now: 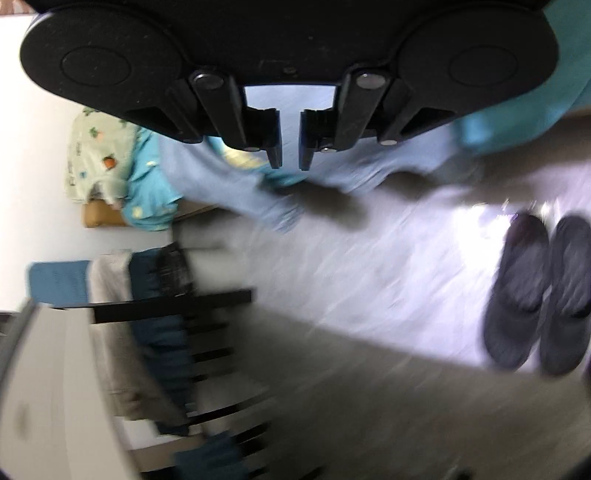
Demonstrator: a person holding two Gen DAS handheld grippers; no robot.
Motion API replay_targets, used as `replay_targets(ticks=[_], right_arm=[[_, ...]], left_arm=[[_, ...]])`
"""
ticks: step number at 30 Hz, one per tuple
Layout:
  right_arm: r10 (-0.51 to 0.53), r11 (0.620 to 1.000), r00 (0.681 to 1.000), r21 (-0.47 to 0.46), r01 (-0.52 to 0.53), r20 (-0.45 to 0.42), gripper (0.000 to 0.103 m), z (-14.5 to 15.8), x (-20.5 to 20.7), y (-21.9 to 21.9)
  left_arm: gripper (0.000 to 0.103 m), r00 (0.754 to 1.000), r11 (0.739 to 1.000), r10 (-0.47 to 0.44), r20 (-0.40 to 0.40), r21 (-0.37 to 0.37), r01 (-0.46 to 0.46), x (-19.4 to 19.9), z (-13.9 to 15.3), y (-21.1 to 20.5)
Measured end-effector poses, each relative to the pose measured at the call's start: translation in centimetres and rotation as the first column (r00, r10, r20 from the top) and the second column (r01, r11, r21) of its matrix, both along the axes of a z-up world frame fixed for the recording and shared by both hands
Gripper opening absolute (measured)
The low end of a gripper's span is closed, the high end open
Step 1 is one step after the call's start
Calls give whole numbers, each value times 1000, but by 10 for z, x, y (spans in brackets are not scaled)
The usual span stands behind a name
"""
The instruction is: Fold clothes
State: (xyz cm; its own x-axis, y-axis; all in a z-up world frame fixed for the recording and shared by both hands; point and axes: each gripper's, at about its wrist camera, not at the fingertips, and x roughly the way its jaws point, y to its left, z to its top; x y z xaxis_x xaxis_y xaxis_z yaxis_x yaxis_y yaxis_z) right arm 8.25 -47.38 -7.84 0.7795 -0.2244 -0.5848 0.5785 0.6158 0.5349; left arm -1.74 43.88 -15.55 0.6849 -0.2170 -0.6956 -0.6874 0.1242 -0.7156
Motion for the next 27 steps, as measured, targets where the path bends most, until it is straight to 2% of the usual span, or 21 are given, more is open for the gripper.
replay_targets(ticks=[1,3,7,9,11,13,17,22,25,27], right_arm=[[-10,1000,1000,13,10,-11,10,-3,0,0],[-26,999,999,24,26,-24,10,-5,-2,2],[-45,999,998,26,46,-33,10,-5,-7,7],[-45,999,998,18,46,-41,10,-6,-7,8],[-44,999,998,8,45,-49,10,-5,-7,10],[-47,999,997,8,47,-54,10,-4,-6,11],[-50,999,997,4,50,-67,10,3,1,12],[-38,999,995,-31,36,-94,9,31,29,18],[-41,999,996,29,43,-75,9,51,53,13],[-39,996,998,78,42,-44,9,68,66,9]], left_arm=[[17,1000,1000,-1,-15,-29,0,-7,-8,0],[37,999,997,6,-47,-79,-10,-22,-24,-1],[45,995,983,18,-93,-180,-35,-42,-55,-3],[52,997,978,9,-78,-205,-25,-44,-64,-6],[53,999,977,-4,-53,-213,-7,-40,-71,-10],[49,1000,984,6,-22,-180,-10,-24,-56,-9],[5,999,995,30,44,-101,-26,11,-21,-5],[2,990,999,52,128,-4,-52,55,23,-1],[2,982,996,61,179,53,-72,82,50,2],[2,966,995,49,253,77,-71,100,86,3]])
